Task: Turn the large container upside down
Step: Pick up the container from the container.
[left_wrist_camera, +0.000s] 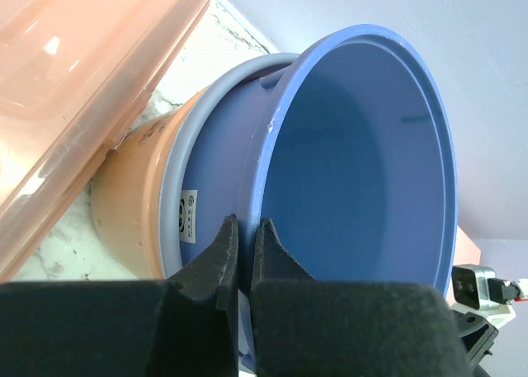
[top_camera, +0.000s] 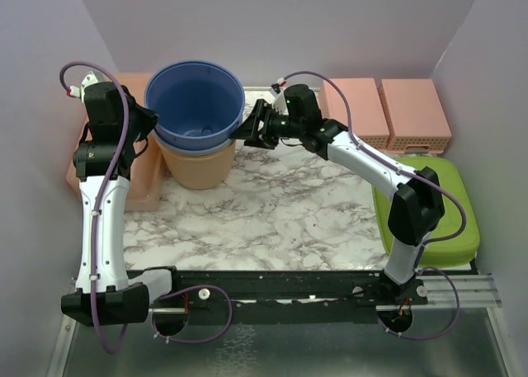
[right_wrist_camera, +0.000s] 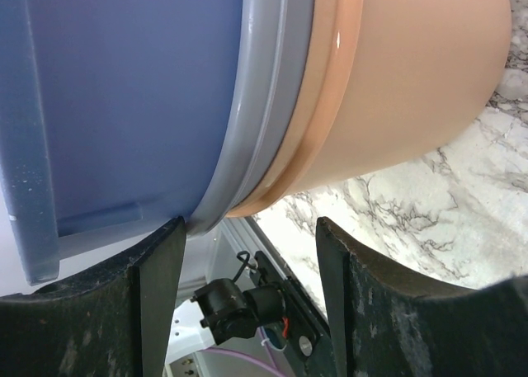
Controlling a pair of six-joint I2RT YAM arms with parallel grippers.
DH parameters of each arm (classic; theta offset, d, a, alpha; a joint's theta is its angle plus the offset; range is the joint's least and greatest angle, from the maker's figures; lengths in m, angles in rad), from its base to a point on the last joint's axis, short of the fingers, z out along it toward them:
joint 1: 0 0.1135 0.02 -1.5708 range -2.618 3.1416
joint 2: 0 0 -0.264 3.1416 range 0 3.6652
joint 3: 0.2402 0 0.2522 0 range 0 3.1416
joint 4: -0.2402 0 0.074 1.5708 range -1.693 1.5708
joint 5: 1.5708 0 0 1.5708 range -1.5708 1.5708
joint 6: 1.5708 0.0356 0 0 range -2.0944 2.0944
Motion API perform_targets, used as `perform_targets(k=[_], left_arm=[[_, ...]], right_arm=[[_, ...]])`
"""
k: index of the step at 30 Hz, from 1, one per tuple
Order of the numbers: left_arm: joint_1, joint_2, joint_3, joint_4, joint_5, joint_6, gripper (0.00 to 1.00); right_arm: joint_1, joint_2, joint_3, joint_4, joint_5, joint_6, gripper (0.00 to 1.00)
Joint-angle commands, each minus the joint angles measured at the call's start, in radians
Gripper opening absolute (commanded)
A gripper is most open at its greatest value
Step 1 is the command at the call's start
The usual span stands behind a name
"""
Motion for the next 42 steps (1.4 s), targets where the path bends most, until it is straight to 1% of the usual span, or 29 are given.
perform_targets(k=[1, 6, 9, 15, 24, 30, 36, 39, 42], left_arm=[[-0.013, -0.086, 0.074, 0.196, 0.054, -0.066, 0.0], [-0.013, -0.094, 0.082, 0.181, 0.034, -0.057, 0.0], [-0.014, -0.098, 0.092, 0.168, -0.005, -0.047, 0.0], [-0.013, -0.101, 0.101, 0.156, -0.023, -0.039, 0.0], [-0.013, -0.105, 0.117, 0.148, -0.046, -0.031, 0.0], [-0.013, -0.112, 0.1, 0.143, -0.071, -0.008, 0.0], [-0.014, -0.13, 0.064, 0.136, -0.105, 0.03, 0.0], [-0.013, -0.133, 0.053, 0.137, -0.105, 0.035, 0.0], [-0.013, -0.132, 0.052, 0.139, -0.104, 0.038, 0.0]], right_arm=[[0.018, -0.004, -0.066, 0.006, 0.065, 0.021, 0.64], [0.017, -0.006, -0.077, 0.028, 0.054, 0.048, 0.64], [0.018, -0.007, -0.09, 0.048, 0.045, 0.068, 0.64], [0.017, -0.014, -0.103, 0.082, 0.01, 0.095, 0.64], [0.018, -0.018, -0.098, 0.083, 0.01, 0.096, 0.64], [0.013, -0.03, -0.074, 0.095, -0.033, 0.083, 0.65], [-0.006, -0.124, -0.067, 0.091, -0.024, 0.041, 0.68], [-0.013, -0.205, -0.097, 0.089, 0.021, 0.031, 0.68], [-0.015, -0.281, -0.132, 0.084, 0.099, 0.013, 0.69]])
